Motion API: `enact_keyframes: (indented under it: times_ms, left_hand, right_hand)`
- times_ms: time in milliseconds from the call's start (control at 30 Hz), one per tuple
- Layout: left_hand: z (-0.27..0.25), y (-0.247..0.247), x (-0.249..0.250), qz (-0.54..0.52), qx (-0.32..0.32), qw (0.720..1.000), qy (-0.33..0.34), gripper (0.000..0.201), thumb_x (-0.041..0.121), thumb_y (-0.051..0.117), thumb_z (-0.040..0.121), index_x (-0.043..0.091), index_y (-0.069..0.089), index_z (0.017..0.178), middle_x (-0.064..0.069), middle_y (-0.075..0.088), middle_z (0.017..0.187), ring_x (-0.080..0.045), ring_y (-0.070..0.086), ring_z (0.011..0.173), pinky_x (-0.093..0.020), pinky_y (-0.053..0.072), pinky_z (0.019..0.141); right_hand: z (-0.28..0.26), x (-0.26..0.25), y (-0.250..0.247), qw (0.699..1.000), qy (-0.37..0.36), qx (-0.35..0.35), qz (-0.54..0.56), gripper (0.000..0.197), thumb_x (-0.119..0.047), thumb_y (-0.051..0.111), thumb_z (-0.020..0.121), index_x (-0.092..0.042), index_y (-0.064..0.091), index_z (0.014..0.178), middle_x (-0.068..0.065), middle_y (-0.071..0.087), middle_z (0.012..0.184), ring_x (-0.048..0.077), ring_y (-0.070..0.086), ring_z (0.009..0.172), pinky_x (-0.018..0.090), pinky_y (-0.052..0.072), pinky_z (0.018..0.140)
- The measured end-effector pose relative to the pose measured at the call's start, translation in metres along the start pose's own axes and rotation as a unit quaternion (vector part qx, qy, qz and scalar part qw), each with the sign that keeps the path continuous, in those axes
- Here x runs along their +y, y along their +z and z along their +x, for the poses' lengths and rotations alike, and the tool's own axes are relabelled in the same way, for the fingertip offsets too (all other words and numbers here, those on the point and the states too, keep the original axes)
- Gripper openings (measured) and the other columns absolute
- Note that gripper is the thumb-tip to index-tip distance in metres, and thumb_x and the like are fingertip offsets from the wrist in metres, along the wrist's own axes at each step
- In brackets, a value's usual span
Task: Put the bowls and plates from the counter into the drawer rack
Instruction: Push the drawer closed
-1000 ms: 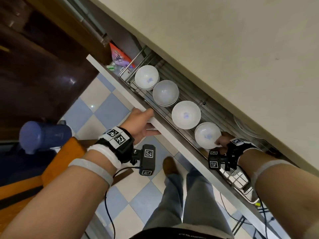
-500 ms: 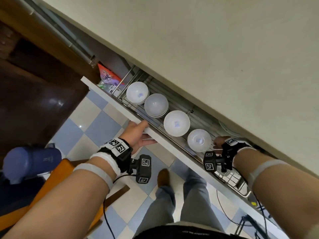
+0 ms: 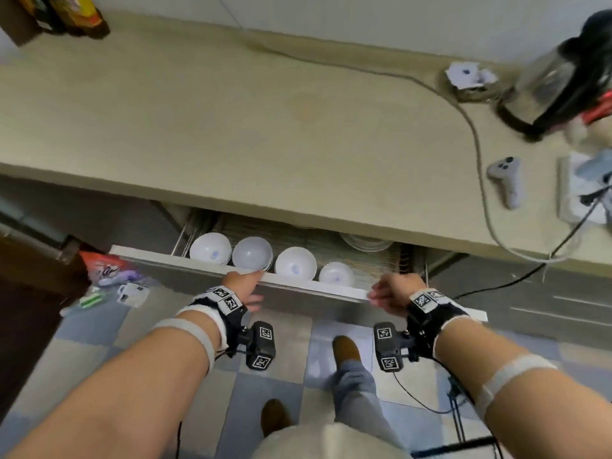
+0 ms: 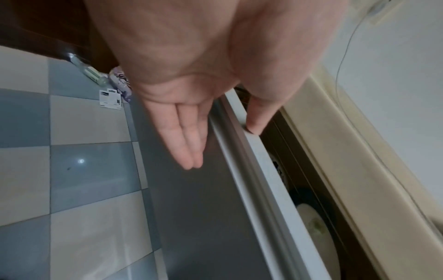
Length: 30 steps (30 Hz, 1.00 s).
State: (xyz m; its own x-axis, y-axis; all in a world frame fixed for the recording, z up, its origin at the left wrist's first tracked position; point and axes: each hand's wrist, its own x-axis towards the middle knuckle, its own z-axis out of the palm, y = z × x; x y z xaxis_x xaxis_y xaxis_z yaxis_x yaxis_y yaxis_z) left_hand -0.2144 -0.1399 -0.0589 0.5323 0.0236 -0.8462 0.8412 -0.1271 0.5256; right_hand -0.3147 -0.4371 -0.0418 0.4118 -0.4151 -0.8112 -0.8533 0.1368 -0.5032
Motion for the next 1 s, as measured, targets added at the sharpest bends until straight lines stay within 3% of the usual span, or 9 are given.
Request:
enact_keyframes:
  times_ms: [33,100,233,333,433,566,700,800,1000]
  left_hand:
    - [0.000,-0.004,0.004,-0.017,0.007,1.000,0.011,0.051,0.020,0.061,0.097,0.002,0.042,0.141,-0.021,0.053,0.141,-0.039,0.061,0.120,-0.048,0.054,0.083]
    - [-0.001,-0.012,0.013,-0.063,0.020,0.997,0.027,0.050,0.012,0.057,0.099,-0.002,0.039,0.144,-0.025,0.051,0.143,-0.039,0.058,0.125,-0.049,0.053,0.094]
    - [0.000,-0.020,0.027,-0.082,-0.002,0.996,0.045,0.040,0.002,0.047,0.099,-0.003,0.045,0.139,-0.026,0.052,0.142,-0.036,0.058,0.126,-0.044,0.052,0.098]
    - [0.005,-0.014,0.030,-0.073,-0.015,0.996,0.054,0.038,0.000,0.045,0.098,-0.004,0.047,0.135,-0.023,0.051,0.144,-0.033,0.056,0.130,-0.043,0.051,0.100]
    - [0.013,-0.011,0.037,-0.070,-0.026,0.996,0.056,0.029,0.000,0.042,0.098,-0.002,0.053,0.126,-0.019,0.050,0.146,-0.030,0.052,0.133,-0.043,0.050,0.102]
    - [0.024,-0.004,0.052,-0.099,-0.032,0.993,0.048,0.014,0.001,0.045,0.096,0.006,0.057,0.104,-0.014,0.055,0.138,-0.027,0.053,0.131,-0.041,0.052,0.097]
    - [0.038,0.005,0.066,-0.107,-0.019,0.992,0.061,0.032,-0.004,0.048,0.094,0.003,0.053,0.125,-0.011,0.061,0.125,-0.027,0.057,0.125,-0.040,0.054,0.089]
    - [0.043,0.011,0.075,-0.127,-0.023,0.990,0.063,0.041,-0.005,0.048,0.093,0.003,0.049,0.134,-0.005,0.060,0.105,-0.028,0.059,0.123,-0.043,0.054,0.093]
    - [0.045,0.019,0.091,-0.153,-0.036,0.986,0.055,0.020,-0.001,0.050,0.090,0.008,0.057,0.106,-0.009,0.053,0.131,-0.031,0.057,0.124,-0.046,0.051,0.097]
  right_hand:
    - [-0.005,0.009,0.000,1.000,0.005,0.009,0.024,0.027,-0.015,0.051,0.093,0.001,0.071,0.086,0.017,0.078,0.073,0.027,0.074,0.060,0.028,0.058,0.056]
    - [-0.013,0.023,0.004,0.997,0.014,0.004,0.082,0.025,-0.014,0.051,0.091,-0.003,0.072,0.085,0.013,0.079,0.083,0.029,0.075,0.085,0.036,0.058,0.076]
    - [-0.019,0.024,0.015,0.974,0.001,-0.011,0.226,0.023,-0.006,0.056,0.093,-0.002,0.068,0.112,0.012,0.070,0.118,0.024,0.064,0.116,0.036,0.055,0.075]
    - [-0.014,0.019,0.017,0.964,-0.023,-0.014,0.263,0.035,0.003,0.048,0.094,0.001,0.055,0.129,0.019,0.060,0.132,0.029,0.059,0.124,0.042,0.053,0.095]
    - [0.003,0.015,0.017,0.969,-0.045,0.013,0.243,0.040,0.000,0.049,0.092,0.001,0.051,0.132,0.024,0.052,0.143,0.037,0.056,0.128,0.043,0.055,0.092]
    - [0.018,-0.003,0.015,0.978,-0.035,0.008,0.205,0.027,-0.014,0.056,0.084,-0.014,0.059,0.111,0.020,0.047,0.149,0.037,0.048,0.135,0.045,0.049,0.095]
    - [0.036,-0.017,0.016,0.976,-0.048,0.040,0.208,0.046,-0.008,0.054,0.088,-0.008,0.053,0.134,0.016,0.053,0.144,0.033,0.053,0.132,0.045,0.046,0.095]
    - [0.047,-0.027,0.020,0.975,-0.038,0.040,0.215,0.042,0.004,0.048,0.091,-0.014,0.050,0.129,0.010,0.063,0.131,0.023,0.061,0.115,0.041,0.043,0.095]
    - [0.061,-0.039,0.020,0.973,-0.011,0.019,0.231,0.044,0.003,0.047,0.089,-0.011,0.057,0.130,0.002,0.063,0.131,0.022,0.059,0.121,0.039,0.042,0.098]
